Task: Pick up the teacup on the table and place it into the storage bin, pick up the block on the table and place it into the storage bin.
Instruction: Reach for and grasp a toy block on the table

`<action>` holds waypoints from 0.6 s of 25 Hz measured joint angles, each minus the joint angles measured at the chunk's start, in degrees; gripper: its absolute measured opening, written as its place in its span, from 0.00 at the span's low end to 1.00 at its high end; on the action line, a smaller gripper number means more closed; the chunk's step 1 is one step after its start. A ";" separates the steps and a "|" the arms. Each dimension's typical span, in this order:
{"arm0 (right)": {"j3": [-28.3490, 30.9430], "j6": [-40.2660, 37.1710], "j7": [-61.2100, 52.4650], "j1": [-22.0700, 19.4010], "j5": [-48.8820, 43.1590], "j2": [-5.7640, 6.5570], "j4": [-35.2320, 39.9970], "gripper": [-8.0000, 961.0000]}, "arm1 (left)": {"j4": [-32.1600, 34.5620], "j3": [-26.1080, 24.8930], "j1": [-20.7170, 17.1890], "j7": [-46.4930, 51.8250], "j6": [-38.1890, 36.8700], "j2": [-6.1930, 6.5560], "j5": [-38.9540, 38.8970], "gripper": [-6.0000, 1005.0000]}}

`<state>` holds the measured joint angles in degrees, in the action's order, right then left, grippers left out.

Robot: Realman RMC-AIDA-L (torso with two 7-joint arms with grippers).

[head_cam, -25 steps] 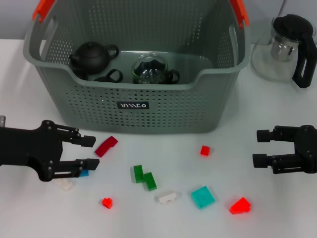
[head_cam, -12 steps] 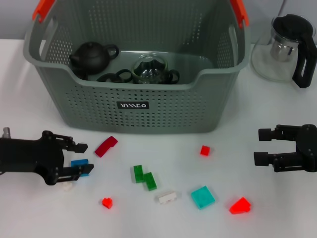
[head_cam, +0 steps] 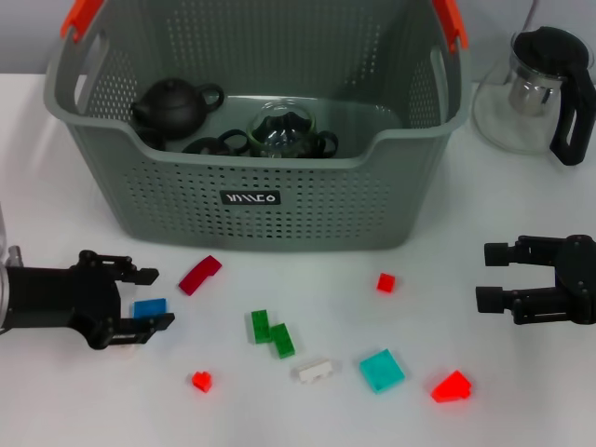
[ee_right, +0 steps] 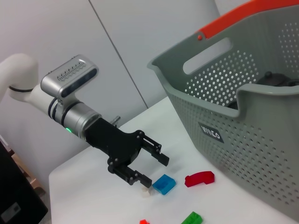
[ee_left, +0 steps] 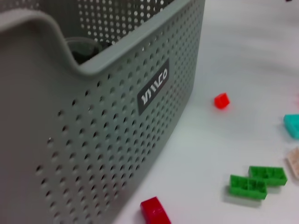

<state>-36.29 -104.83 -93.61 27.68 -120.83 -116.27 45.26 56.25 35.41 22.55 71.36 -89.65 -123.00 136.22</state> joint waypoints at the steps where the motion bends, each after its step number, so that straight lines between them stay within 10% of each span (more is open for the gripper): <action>1: 0.00 0.00 -0.02 0.00 0.03 -0.01 0.00 0.95 | -0.02 0.10 -0.25 -0.34 0.61 -0.07 0.06 0.60; 15: 0.00 0.07 -0.08 0.06 -0.06 -0.02 -0.15 0.95 | -1.70 1.58 -1.48 -3.95 6.69 -1.01 0.81 0.62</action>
<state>-36.30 -104.76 -93.69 27.74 -120.90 -116.28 45.11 54.55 36.99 21.08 67.40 -82.97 -124.01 137.03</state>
